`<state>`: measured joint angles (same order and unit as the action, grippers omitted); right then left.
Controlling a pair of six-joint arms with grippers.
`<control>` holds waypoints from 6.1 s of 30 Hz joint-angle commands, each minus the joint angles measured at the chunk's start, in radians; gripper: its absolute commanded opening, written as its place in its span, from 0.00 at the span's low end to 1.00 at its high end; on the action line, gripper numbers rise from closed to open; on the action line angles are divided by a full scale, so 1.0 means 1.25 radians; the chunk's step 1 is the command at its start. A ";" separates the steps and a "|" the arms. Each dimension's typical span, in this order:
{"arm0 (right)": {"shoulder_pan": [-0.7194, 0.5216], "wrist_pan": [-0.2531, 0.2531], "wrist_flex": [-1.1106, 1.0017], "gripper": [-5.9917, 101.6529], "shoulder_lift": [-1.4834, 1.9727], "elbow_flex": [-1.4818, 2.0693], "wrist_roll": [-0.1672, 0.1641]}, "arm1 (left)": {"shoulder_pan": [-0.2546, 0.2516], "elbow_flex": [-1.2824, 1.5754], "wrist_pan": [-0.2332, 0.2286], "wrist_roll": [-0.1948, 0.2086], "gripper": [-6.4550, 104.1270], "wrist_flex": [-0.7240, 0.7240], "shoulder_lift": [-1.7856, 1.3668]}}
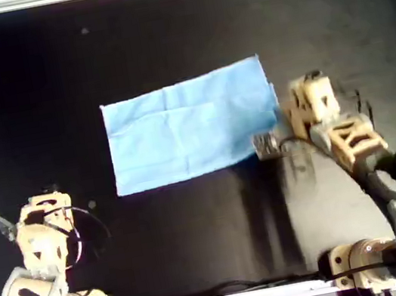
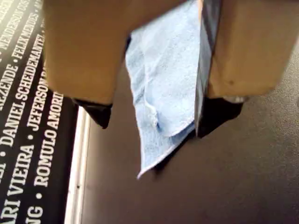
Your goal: Fold a cloth
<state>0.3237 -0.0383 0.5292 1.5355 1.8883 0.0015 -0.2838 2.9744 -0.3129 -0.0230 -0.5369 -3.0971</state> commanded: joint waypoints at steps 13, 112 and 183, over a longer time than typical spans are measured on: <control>0.308 0.006 -0.023 0.07 -0.179 -0.388 0.002 | 0.011 -0.011 -0.009 -0.006 0.63 0.012 -0.010; -0.263 -0.007 -0.001 0.08 1.262 0.773 -0.012 | 0.018 -0.137 -0.098 0.007 0.62 -0.056 -0.011; -0.313 0.096 0.259 0.07 1.262 0.918 -0.011 | 0.152 0.042 0.118 0.180 0.62 -0.272 -0.021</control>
<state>-0.0706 0.0353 0.8452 3.0802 3.0219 -0.0015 -0.1058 3.0265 -0.1595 0.2010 -0.8759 -3.1063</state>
